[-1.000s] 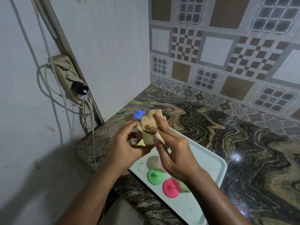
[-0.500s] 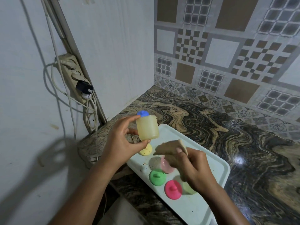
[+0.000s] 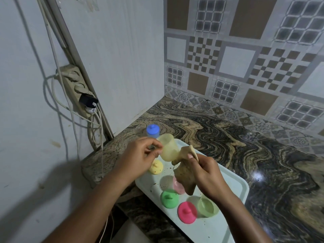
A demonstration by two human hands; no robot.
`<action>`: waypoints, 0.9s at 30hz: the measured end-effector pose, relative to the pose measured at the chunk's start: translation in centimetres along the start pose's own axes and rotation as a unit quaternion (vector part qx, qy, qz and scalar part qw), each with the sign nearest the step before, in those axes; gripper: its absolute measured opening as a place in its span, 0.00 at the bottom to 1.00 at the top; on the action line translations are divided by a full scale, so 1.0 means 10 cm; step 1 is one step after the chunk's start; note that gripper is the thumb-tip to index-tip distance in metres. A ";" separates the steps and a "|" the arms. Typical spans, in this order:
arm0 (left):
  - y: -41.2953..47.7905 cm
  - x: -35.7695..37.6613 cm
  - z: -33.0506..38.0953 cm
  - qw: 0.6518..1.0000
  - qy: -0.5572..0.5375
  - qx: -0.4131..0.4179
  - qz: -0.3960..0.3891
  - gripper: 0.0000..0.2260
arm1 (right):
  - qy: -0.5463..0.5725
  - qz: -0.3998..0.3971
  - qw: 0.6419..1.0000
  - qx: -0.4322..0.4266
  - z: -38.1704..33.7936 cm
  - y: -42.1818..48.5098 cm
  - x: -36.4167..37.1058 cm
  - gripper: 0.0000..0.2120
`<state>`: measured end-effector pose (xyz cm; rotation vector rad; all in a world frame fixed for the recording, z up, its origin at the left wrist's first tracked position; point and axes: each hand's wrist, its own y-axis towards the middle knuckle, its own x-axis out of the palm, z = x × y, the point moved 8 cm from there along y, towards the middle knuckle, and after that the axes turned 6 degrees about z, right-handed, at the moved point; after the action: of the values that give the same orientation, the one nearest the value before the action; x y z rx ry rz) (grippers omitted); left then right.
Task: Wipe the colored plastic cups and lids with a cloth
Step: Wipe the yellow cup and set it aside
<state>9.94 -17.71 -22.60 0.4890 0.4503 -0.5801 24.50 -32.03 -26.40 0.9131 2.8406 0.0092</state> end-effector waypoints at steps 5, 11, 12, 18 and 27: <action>0.19 0.15 -0.19 0.993 0.111 0.005 -0.031 0.04 | -0.031 0.025 0.997 0.065 0.26 0.41 -0.14 0.24; 0.64 0.47 -0.32 0.980 0.192 0.016 -0.037 0.04 | -0.008 0.111 0.987 0.119 0.43 0.94 -0.21 0.22; 0.74 0.54 -0.34 0.979 0.199 0.018 -0.039 0.05 | -0.014 0.119 0.985 0.123 0.45 1.04 -0.19 0.22; 1.38 0.91 -0.50 0.964 0.262 0.040 -0.018 0.08 | -0.035 0.138 0.977 0.160 0.67 1.58 -0.09 0.31; 1.85 1.52 -1.14 0.937 0.338 -0.045 -0.073 0.08 | -0.071 0.146 0.969 0.188 0.94 1.94 -0.12 0.21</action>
<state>29.61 -4.08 -34.00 0.5651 1.1732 -0.5205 38.15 -17.33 -34.49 1.3389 2.5912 -0.5526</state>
